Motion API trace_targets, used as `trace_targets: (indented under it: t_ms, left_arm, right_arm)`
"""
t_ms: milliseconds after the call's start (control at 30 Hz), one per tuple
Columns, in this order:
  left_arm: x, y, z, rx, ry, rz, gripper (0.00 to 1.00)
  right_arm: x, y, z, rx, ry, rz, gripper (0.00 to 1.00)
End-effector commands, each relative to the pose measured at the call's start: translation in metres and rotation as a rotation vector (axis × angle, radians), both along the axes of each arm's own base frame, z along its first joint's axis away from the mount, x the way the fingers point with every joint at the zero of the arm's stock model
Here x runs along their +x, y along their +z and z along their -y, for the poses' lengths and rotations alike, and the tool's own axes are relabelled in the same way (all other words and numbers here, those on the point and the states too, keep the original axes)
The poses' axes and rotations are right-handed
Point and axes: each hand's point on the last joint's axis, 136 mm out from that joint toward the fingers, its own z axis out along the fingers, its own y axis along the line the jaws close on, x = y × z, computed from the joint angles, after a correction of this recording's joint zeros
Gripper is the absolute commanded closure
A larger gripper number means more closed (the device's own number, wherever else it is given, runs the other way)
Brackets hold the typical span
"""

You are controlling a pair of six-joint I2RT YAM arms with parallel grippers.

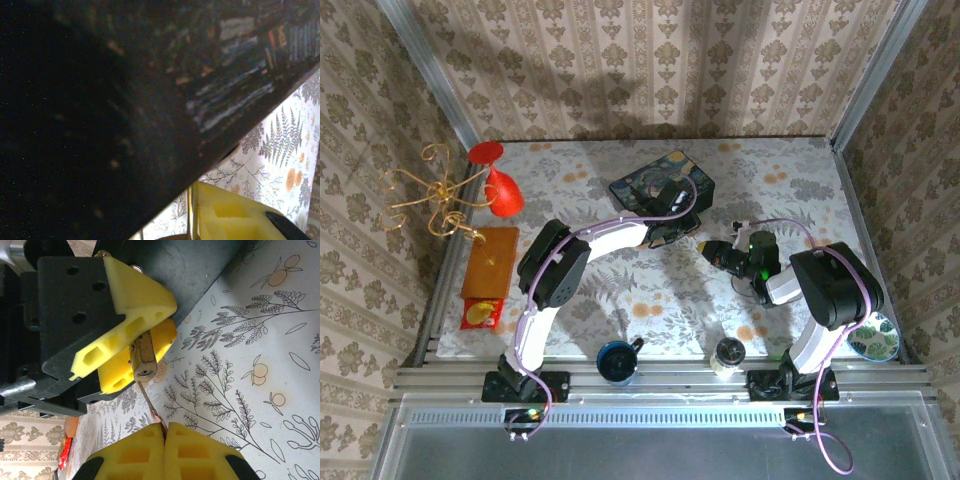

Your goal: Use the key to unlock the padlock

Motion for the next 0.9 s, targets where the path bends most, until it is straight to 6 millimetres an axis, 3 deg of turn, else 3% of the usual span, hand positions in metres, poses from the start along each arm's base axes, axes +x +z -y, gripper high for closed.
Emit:
trace_targets:
  t_ms: [0,867]
  left_arm:
    - [0.005,0.042,0.008,-0.092,0.005,0.065,0.89]
    - [0.01,0.053,0.008,-0.124,0.02,0.081,0.89]
  right_arm:
    - [0.002,0.003,0.003,-0.012,-0.014,0.015,1.0]
    - [0.003,-0.004,0.001,-0.002,-0.012,0.004,1.0]
